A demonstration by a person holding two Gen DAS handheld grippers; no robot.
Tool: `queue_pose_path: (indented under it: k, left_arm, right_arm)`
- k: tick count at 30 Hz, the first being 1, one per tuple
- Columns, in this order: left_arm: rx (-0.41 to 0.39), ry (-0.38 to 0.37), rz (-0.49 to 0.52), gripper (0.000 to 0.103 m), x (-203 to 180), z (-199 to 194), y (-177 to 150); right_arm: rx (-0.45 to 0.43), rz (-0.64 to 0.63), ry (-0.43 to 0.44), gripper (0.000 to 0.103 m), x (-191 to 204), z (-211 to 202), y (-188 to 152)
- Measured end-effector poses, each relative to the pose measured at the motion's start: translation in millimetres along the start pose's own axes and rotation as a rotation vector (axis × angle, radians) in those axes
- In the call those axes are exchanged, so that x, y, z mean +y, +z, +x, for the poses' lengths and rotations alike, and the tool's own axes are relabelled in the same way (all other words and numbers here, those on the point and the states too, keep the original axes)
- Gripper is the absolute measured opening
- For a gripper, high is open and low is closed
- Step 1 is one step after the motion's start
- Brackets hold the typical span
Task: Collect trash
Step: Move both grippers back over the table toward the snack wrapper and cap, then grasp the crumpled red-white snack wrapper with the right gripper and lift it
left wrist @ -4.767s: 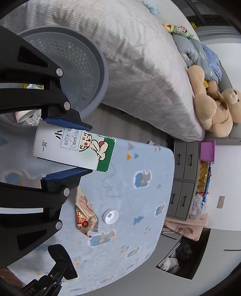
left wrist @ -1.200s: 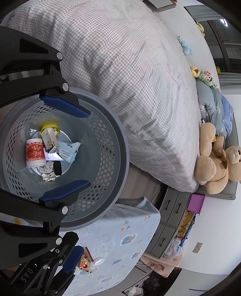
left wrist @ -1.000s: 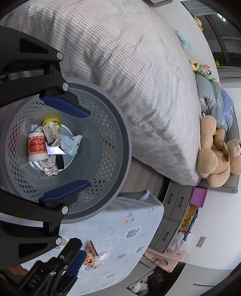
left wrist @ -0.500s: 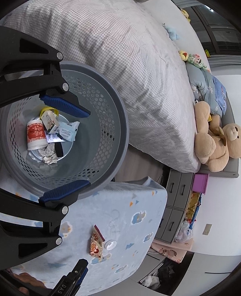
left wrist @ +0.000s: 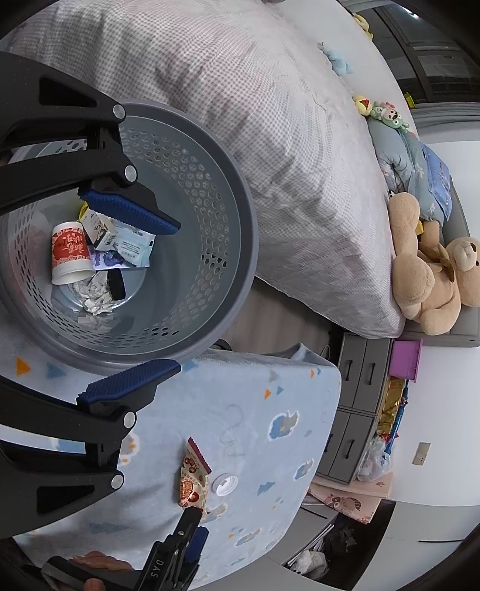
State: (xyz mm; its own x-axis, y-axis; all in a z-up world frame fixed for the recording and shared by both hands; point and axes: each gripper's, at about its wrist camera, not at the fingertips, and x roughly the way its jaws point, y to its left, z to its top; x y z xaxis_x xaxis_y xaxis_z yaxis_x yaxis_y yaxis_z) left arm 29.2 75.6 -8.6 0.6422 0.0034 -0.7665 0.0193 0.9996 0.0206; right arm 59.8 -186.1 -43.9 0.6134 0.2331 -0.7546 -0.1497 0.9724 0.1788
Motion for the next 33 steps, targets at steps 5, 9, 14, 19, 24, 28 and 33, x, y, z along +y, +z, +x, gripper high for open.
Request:
queue_pose_path:
  k: [5,9,14,19,24,28,33]
  left_arm:
    - [0.017,0.008,0.002,0.067,-2,6,0]
    - [0.025,0.008,0.004,0.067,-3,9,0]
    - [0.03,0.004,-0.001,0.067,-2,10,1]
    - [0.027,-0.004,-0.007,0.067,-1,9,1]
    - [0.019,-0.009,-0.016,0.067,1,6,1]
    - [0.014,-0.013,-0.022,0.067,3,3,2]
    - [0.012,-0.017,-0.025,0.067,4,2,2]
  right_arm:
    - [0.028,-0.023,0.045,0.079,-3,18,6]
    - [0.059,-0.036,0.067,0.079,1,29,6]
    - [0.079,-0.044,0.093,0.079,10,27,0]
    - [0.087,-0.051,0.126,0.078,25,18,-8]
    - [0.084,-0.076,0.156,0.078,46,10,-15]
    - [0.078,-0.104,0.126,0.079,57,10,-18]
    - [0.076,-0.118,0.048,0.078,54,19,-18]
